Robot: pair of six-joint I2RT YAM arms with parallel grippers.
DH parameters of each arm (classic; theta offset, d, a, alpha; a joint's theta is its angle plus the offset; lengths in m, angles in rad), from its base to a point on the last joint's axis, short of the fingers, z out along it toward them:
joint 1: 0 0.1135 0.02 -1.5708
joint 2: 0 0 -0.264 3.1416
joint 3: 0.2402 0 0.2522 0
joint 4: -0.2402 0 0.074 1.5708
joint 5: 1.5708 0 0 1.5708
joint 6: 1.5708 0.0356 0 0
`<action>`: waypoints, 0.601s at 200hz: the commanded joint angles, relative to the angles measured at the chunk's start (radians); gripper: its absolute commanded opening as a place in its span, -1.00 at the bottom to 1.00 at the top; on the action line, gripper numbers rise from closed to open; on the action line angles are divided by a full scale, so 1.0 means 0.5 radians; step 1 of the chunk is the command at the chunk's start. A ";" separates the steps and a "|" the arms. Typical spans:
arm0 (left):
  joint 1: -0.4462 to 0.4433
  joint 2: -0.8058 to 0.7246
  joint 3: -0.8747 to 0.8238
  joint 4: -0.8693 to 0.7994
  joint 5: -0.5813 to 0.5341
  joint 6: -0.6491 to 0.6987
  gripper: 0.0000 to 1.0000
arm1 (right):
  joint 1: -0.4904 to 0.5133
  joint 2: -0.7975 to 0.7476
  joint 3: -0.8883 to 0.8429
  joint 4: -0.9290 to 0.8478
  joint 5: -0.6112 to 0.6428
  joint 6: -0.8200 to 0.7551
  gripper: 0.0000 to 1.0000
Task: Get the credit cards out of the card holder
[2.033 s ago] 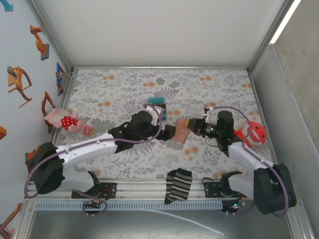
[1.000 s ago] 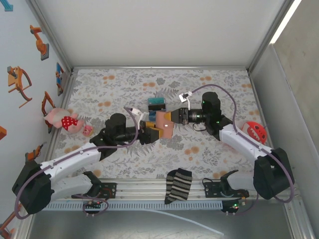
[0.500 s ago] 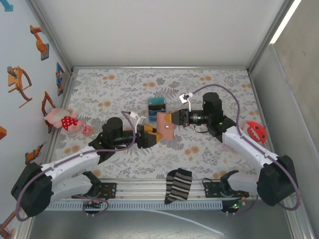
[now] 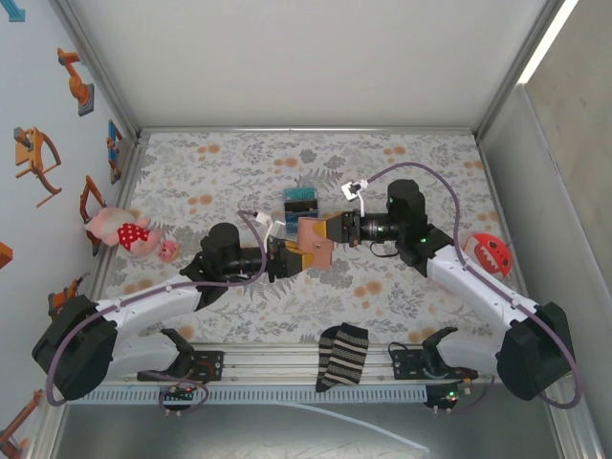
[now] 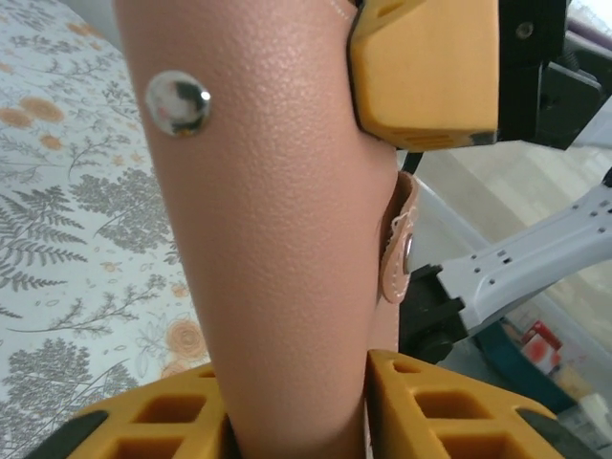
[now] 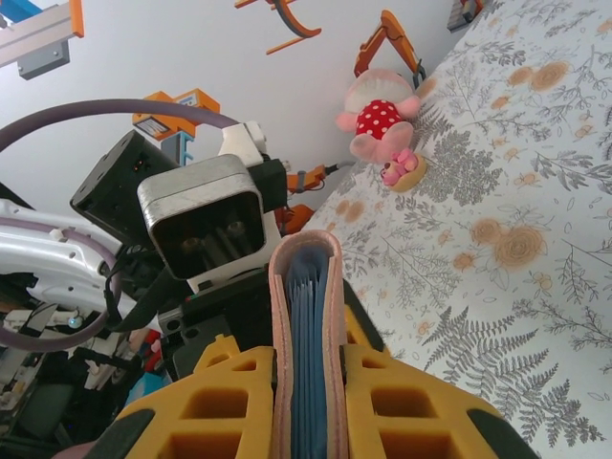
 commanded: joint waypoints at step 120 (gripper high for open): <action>0.002 -0.056 0.169 -0.342 -0.439 0.048 -1.00 | 0.051 -0.247 0.250 -0.948 0.966 -0.274 0.20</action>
